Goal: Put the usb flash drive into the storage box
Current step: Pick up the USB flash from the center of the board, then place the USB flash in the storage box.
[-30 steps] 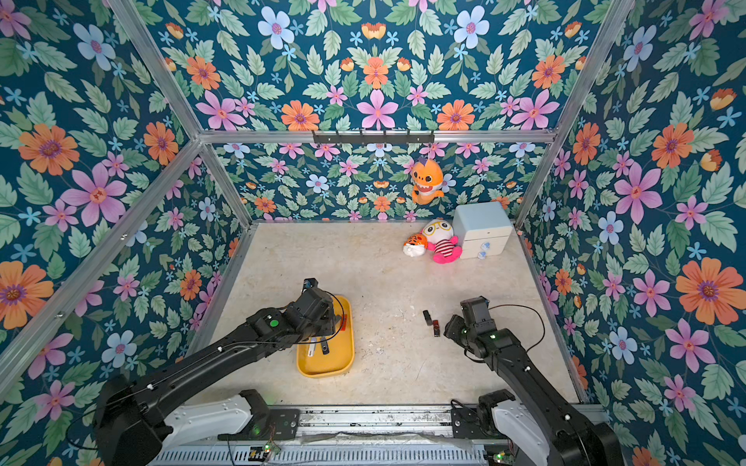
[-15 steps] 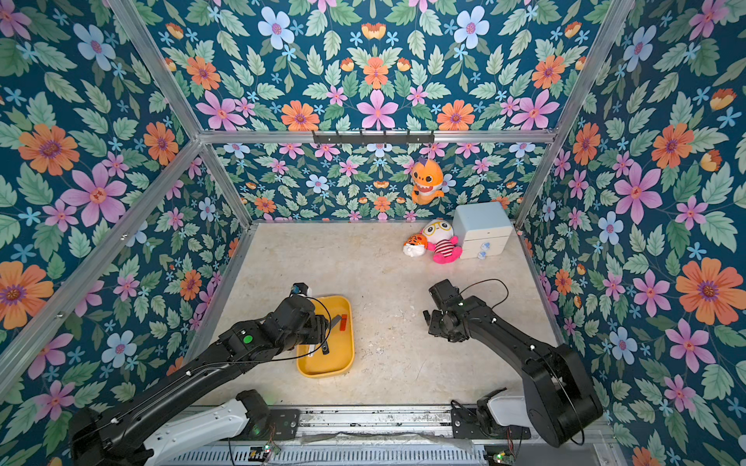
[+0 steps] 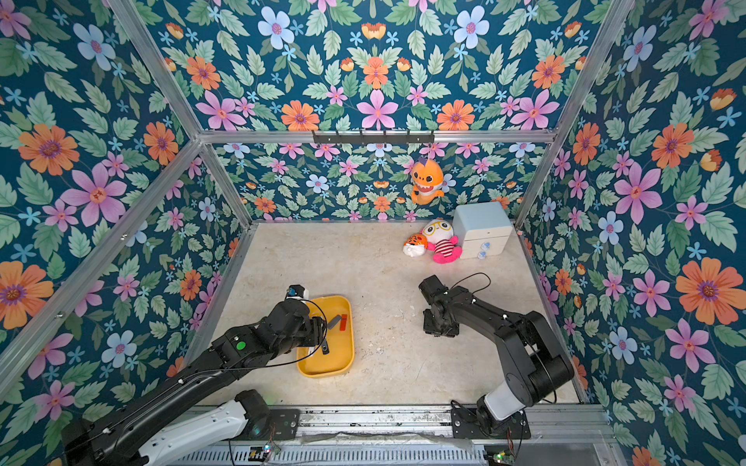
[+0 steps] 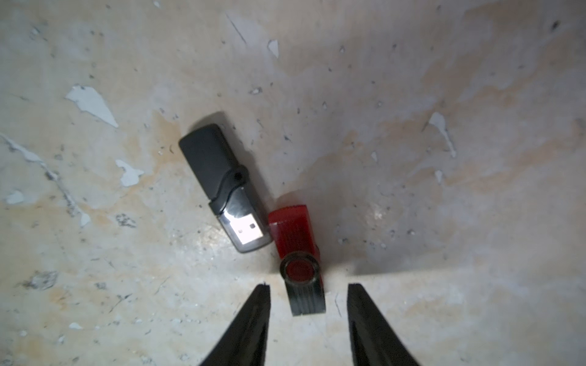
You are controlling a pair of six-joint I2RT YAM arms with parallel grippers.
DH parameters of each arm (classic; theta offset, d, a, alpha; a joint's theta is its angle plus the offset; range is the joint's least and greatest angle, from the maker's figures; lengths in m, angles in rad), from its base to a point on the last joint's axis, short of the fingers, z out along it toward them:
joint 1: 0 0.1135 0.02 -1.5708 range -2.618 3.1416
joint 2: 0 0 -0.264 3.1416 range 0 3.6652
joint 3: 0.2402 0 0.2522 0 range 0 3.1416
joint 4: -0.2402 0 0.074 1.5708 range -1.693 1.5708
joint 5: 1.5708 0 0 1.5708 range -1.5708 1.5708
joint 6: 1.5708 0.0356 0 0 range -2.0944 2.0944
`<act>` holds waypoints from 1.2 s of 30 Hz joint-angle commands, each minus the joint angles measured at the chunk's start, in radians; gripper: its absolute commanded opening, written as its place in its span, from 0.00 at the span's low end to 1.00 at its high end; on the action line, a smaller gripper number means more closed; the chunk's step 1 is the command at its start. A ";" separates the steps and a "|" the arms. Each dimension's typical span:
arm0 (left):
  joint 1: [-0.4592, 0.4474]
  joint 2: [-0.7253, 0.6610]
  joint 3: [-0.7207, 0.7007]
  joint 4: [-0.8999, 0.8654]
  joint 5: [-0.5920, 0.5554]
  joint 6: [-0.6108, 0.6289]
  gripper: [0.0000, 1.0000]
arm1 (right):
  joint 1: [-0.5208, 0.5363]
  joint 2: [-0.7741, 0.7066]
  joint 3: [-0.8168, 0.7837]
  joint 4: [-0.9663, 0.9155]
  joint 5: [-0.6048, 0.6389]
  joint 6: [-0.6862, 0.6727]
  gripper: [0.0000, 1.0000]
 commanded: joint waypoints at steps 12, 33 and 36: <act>-0.001 0.029 0.002 -0.010 -0.029 0.000 0.64 | 0.006 0.075 0.006 0.021 0.016 -0.021 0.21; 0.017 -0.049 0.023 -0.086 -0.231 -0.073 0.70 | 0.434 -0.112 0.287 -0.013 -0.041 0.243 0.11; 0.048 -0.077 0.022 -0.093 -0.247 -0.083 0.72 | 0.564 0.026 0.426 0.001 -0.024 0.302 0.11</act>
